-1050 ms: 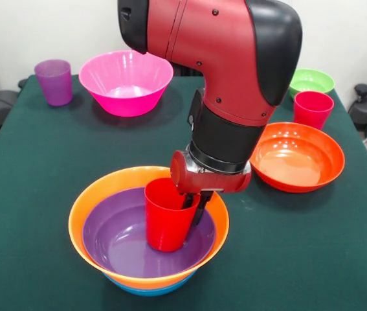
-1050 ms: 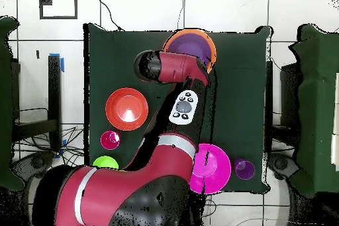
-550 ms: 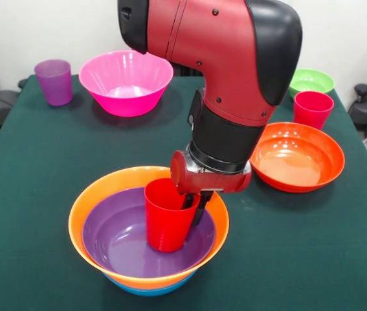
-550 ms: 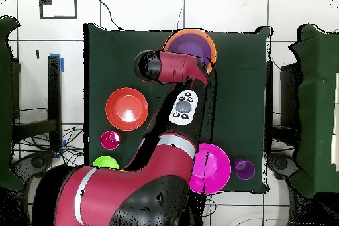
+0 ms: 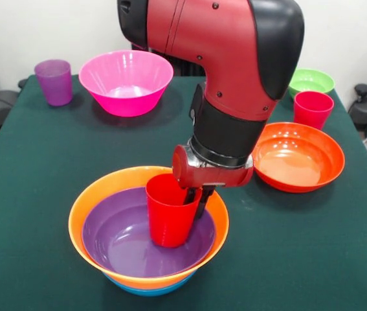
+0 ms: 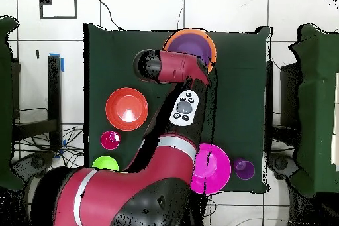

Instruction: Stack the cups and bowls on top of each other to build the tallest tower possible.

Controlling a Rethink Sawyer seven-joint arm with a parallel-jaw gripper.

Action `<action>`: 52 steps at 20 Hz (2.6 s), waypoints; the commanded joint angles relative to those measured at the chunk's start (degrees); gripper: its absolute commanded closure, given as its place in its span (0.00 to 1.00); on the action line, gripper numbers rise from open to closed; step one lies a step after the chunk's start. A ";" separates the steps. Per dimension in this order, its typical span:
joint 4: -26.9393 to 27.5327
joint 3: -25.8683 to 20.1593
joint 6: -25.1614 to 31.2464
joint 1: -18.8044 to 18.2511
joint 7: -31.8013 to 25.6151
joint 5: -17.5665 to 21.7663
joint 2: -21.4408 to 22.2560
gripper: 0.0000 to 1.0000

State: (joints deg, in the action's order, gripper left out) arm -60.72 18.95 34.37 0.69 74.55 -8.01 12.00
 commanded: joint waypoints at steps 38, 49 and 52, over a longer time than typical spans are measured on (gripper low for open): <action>0.18 -8.38 4.47 -1.90 5.10 3.96 -1.84 1.00; -2.27 -8.57 3.69 -1.75 4.04 4.20 -0.08 1.00; -2.09 -8.47 4.18 -1.82 3.86 4.20 0.14 1.00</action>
State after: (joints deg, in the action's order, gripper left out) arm -60.99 15.97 37.53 -2.06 74.55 -7.02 12.80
